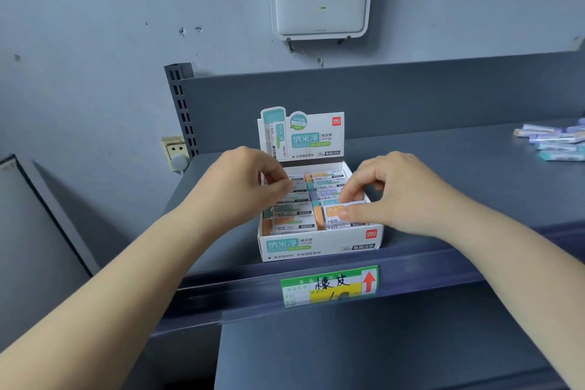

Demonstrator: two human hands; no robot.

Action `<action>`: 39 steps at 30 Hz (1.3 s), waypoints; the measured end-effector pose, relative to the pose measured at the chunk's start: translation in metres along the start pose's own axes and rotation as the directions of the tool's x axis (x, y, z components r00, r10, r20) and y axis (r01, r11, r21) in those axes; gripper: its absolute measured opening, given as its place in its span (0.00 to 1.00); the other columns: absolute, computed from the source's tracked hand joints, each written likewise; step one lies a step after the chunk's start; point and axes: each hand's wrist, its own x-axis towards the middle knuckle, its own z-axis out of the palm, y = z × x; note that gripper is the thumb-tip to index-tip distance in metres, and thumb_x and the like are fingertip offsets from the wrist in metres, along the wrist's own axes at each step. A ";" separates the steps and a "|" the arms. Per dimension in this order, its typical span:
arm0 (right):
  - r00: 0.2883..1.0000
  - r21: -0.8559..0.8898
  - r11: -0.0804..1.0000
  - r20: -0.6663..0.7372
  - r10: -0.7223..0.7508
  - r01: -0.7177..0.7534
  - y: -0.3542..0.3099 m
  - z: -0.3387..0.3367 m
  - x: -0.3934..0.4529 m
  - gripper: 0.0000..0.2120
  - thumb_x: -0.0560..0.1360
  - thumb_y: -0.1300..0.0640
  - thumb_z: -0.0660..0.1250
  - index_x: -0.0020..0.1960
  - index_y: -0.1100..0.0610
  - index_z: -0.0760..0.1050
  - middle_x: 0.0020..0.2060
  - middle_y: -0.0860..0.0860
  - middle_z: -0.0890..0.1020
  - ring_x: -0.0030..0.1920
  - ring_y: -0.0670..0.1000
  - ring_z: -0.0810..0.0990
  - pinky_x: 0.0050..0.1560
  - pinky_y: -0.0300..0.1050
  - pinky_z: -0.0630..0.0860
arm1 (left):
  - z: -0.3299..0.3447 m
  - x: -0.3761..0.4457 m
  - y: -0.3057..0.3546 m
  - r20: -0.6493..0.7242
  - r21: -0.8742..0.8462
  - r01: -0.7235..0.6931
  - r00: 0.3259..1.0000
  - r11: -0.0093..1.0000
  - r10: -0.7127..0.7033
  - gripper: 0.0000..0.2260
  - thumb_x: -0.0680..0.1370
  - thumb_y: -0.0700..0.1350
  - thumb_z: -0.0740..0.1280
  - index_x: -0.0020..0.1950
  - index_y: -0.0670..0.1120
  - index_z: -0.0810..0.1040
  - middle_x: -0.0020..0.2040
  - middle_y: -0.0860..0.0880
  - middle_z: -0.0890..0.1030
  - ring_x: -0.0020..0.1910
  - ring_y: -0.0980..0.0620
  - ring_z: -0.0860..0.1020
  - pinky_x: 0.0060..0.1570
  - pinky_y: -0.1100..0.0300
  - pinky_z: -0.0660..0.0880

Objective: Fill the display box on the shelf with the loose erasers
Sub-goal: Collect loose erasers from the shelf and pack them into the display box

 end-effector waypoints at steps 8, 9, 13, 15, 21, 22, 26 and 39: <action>0.992 -0.130 0.984 0.033 -0.118 0.121 0.002 -0.004 0.002 0.10 0.69 0.49 0.72 0.49 0.50 0.83 0.39 0.38 0.76 0.38 0.40 0.73 0.35 0.30 0.66 | 0.000 -0.002 0.014 -0.058 0.040 0.001 0.998 0.999 0.002 0.05 0.74 0.47 0.67 0.39 0.50 0.80 0.34 0.60 0.76 0.32 0.58 0.73 0.28 0.68 0.64; 0.989 -0.141 0.979 0.024 -0.144 0.146 0.003 -0.004 0.003 0.11 0.69 0.48 0.71 0.50 0.50 0.82 0.40 0.39 0.76 0.38 0.40 0.72 0.35 0.29 0.65 | 0.001 -0.001 0.017 -0.071 0.053 -0.004 0.997 0.999 0.008 0.05 0.74 0.46 0.67 0.40 0.49 0.81 0.34 0.60 0.76 0.32 0.58 0.72 0.29 0.68 0.64; 0.972 -0.141 0.965 -0.049 -0.231 0.223 0.010 -0.013 0.003 0.09 0.70 0.49 0.70 0.48 0.51 0.81 0.36 0.40 0.73 0.35 0.39 0.69 0.35 0.28 0.62 | 0.004 0.005 0.037 -0.112 0.148 -0.024 0.993 0.989 0.041 0.05 0.75 0.47 0.66 0.42 0.49 0.82 0.35 0.59 0.75 0.35 0.58 0.73 0.33 0.64 0.69; 0.960 -0.183 0.954 -0.108 -0.259 0.237 0.018 -0.025 0.000 0.08 0.71 0.50 0.69 0.47 0.52 0.81 0.38 0.43 0.75 0.36 0.40 0.69 0.38 0.31 0.64 | 0.010 0.009 0.052 -0.152 0.232 -0.040 0.985 0.972 0.077 0.06 0.75 0.47 0.65 0.44 0.49 0.82 0.37 0.56 0.76 0.38 0.54 0.75 0.38 0.61 0.72; 0.944 -0.445 0.882 -0.196 -0.265 0.155 0.059 -0.080 -0.025 0.07 0.75 0.49 0.62 0.49 0.51 0.75 0.43 0.45 0.74 0.51 0.50 0.74 0.49 0.44 0.71 | 0.042 0.032 0.115 -0.170 0.394 -0.133 0.962 0.909 0.215 0.08 0.75 0.49 0.62 0.50 0.50 0.79 0.45 0.53 0.79 0.47 0.49 0.77 0.43 0.60 0.67; 0.945 -0.492 0.859 -0.194 -0.265 0.140 0.069 -0.090 -0.030 0.08 0.75 0.49 0.61 0.50 0.51 0.74 0.43 0.44 0.73 0.52 0.50 0.74 0.48 0.43 0.69 | 0.049 0.036 0.128 -0.164 0.412 -0.151 0.958 0.898 0.237 0.10 0.76 0.50 0.62 0.53 0.51 0.79 0.48 0.52 0.79 0.50 0.48 0.76 0.44 0.60 0.65; 0.958 -0.590 0.804 -0.185 -0.218 0.069 0.114 -0.130 -0.059 0.11 0.76 0.50 0.60 0.55 0.52 0.73 0.48 0.46 0.75 0.54 0.51 0.73 0.50 0.45 0.67 | 0.085 0.052 0.183 -0.147 0.445 -0.244 0.929 0.862 0.340 0.13 0.77 0.51 0.60 0.59 0.51 0.75 0.53 0.53 0.78 0.55 0.50 0.75 0.50 0.59 0.65; 0.964 -0.683 0.702 -0.266 0.016 -0.201 0.259 -0.238 -0.140 0.10 0.75 0.53 0.61 0.55 0.52 0.73 0.52 0.47 0.77 0.56 0.52 0.73 0.46 0.44 0.65 | 0.199 0.121 0.336 0.006 0.400 -0.473 0.858 0.785 0.514 0.13 0.76 0.50 0.59 0.60 0.51 0.74 0.55 0.53 0.78 0.54 0.49 0.75 0.48 0.60 0.65</action>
